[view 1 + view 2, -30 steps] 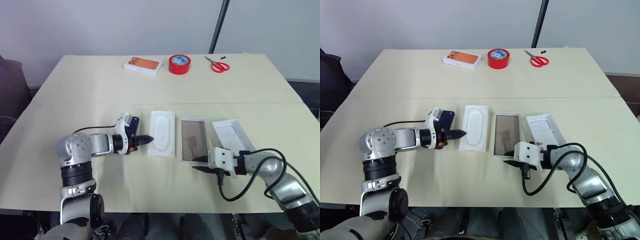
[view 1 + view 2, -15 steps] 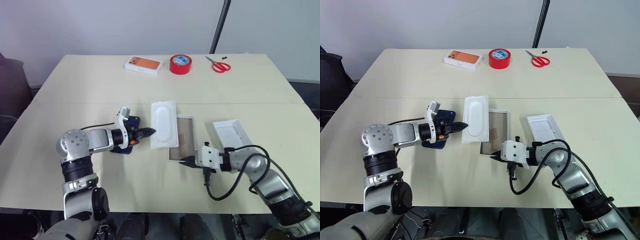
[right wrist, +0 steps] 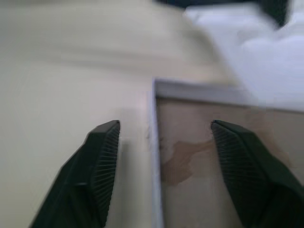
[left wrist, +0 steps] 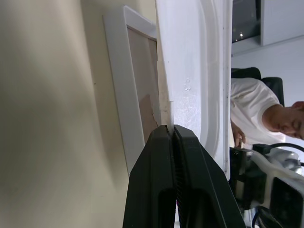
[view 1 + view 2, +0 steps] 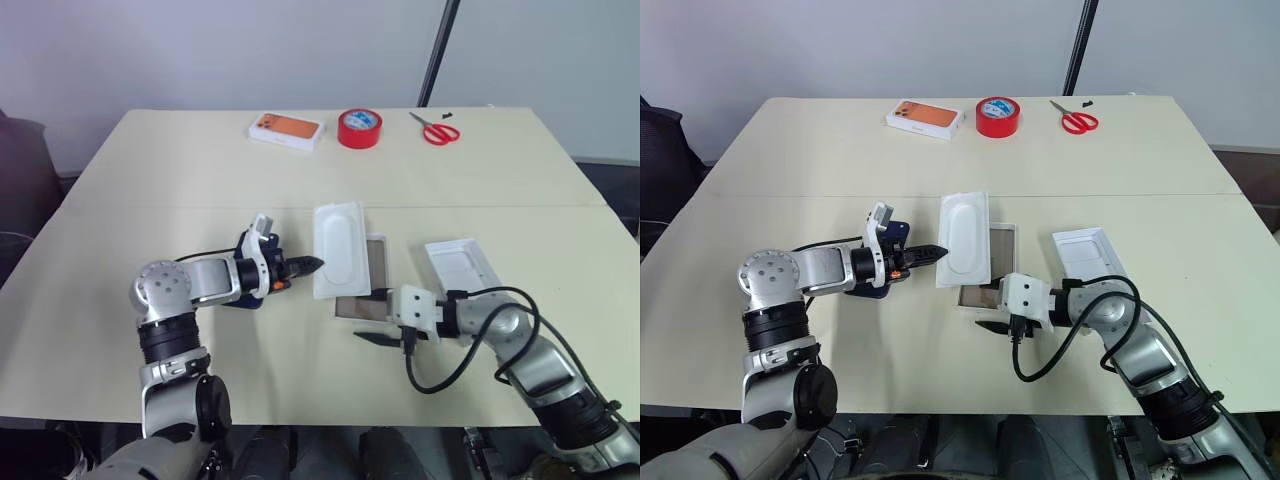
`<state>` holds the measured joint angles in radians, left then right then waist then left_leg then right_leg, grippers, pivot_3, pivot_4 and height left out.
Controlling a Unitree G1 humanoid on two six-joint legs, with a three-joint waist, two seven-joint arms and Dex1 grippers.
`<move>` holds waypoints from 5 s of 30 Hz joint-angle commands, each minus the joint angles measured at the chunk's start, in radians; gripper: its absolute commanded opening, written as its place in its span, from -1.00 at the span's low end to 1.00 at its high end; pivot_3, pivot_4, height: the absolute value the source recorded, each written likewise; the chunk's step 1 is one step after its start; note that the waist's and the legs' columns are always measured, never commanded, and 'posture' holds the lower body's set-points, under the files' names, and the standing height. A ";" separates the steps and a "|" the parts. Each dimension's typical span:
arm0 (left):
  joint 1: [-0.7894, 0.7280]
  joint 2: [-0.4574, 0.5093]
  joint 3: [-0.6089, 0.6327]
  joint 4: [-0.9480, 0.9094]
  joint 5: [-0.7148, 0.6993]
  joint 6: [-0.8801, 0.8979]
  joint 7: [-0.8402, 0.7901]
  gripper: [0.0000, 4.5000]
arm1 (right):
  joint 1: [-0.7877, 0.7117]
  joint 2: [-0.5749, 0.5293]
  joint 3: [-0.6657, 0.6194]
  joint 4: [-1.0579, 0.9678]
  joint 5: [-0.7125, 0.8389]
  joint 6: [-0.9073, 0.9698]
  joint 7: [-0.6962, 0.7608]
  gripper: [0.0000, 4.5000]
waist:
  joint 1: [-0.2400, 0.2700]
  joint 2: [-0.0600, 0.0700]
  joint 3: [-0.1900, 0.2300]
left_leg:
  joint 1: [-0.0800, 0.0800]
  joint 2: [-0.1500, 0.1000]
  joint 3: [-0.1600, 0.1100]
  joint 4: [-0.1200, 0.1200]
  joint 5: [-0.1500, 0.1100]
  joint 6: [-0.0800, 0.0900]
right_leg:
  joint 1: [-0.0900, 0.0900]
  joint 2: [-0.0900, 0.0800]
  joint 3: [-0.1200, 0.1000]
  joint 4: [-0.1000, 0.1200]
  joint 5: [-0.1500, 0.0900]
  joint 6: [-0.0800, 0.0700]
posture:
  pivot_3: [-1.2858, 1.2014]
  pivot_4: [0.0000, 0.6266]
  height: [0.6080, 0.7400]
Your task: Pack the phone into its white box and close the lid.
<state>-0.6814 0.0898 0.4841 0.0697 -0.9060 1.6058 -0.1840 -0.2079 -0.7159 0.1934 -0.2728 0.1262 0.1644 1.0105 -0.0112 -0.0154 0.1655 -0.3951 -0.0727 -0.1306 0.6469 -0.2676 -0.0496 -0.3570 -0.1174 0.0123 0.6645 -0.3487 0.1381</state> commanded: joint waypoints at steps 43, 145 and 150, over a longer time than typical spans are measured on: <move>0.215 0.400 -0.374 -0.137 0.359 -0.920 -0.570 0.70 | -0.229 0.180 0.085 0.200 -0.215 0.041 -0.312 -0.99 | -0.003 -0.001 0.002 | -0.001 0.000 0.000 -0.001 0.001 -0.002 | -0.003 0.000 0.000 0.000 0.000 0.000 | 0.03 -0.52 1.00; 0.091 0.489 -0.183 0.419 0.224 -0.273 -0.673 -0.99 | -0.563 0.577 0.226 0.455 -0.289 0.207 -0.203 -1.00 | -0.058 0.012 -0.014 | 0.002 -0.001 -0.004 -0.003 0.003 -0.004 | -0.013 0.000 0.002 0.018 0.000 0.000 | 0.03 -0.52 1.00; 0.089 0.398 0.027 0.293 0.064 -0.259 -0.624 -1.00 | -0.471 0.516 0.037 0.228 -0.008 0.384 -0.056 -0.61 | -0.054 0.008 -0.011 | -0.013 0.000 -0.006 0.002 0.004 -0.006 | -0.020 0.001 0.000 0.018 0.000 0.000 | 0.03 -0.52 1.00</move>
<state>-0.5869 0.4767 0.4559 0.4395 -0.7770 1.3317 -0.8100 -0.7086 -0.1638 0.2619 0.0276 0.0604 0.5487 0.9095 -0.0654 -0.0078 0.1544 -0.4090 -0.0732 -0.1371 0.6492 -0.2640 -0.0555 -0.3775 -0.1168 0.0122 0.6820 -0.3486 0.1377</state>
